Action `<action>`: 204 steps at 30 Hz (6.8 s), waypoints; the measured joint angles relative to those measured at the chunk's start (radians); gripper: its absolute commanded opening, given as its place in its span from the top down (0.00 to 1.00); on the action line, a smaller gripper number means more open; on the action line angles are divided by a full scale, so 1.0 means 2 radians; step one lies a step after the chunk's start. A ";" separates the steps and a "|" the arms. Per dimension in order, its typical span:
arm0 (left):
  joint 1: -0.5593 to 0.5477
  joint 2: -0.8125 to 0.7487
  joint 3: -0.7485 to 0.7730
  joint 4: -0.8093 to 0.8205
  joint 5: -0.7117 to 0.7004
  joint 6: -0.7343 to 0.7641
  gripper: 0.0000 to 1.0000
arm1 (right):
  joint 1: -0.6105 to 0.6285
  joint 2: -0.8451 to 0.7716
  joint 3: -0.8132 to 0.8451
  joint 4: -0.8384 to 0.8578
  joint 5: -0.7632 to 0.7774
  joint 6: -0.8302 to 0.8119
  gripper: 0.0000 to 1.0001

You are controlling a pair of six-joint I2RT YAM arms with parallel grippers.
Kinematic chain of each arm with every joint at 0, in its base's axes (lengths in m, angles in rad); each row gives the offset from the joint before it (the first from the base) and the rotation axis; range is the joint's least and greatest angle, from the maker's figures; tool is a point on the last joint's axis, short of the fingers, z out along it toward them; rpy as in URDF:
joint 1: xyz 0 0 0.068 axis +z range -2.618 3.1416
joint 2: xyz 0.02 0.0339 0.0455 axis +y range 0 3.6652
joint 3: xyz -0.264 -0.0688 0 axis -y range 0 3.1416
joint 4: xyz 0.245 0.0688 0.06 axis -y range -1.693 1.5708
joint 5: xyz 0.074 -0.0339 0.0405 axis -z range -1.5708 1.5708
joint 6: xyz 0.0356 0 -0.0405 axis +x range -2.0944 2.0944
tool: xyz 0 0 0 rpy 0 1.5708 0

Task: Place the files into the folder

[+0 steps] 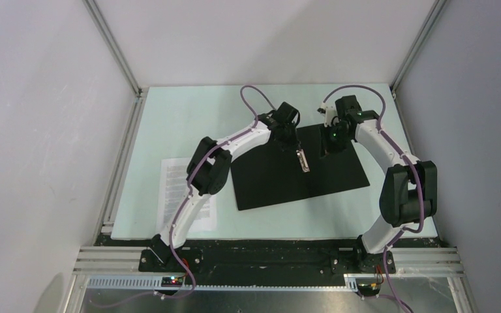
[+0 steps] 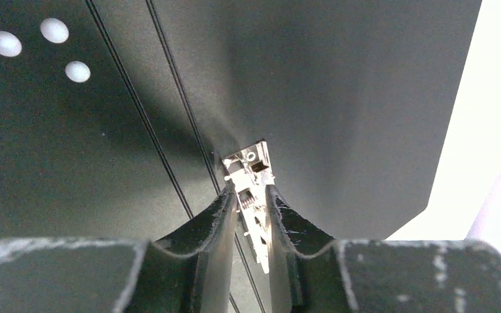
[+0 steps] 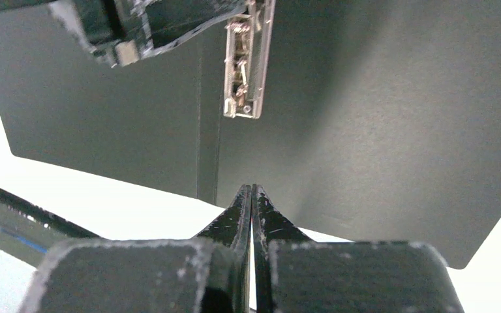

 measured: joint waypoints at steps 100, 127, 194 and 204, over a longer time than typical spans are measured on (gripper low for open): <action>0.028 0.003 -0.067 0.067 0.078 -0.196 1.00 | 0.134 0.118 0.013 0.050 0.206 -0.039 0.95; 0.125 -0.209 -0.085 0.037 0.053 0.252 0.20 | -0.036 0.032 0.110 -0.066 -0.154 -0.396 0.24; 0.203 -0.361 -0.239 -0.061 -0.012 0.447 0.14 | 0.143 0.149 0.134 -0.022 0.055 -0.424 1.00; 0.221 -0.371 -0.262 -0.064 -0.019 0.450 0.14 | 0.141 0.149 0.144 -0.062 0.061 -0.351 1.00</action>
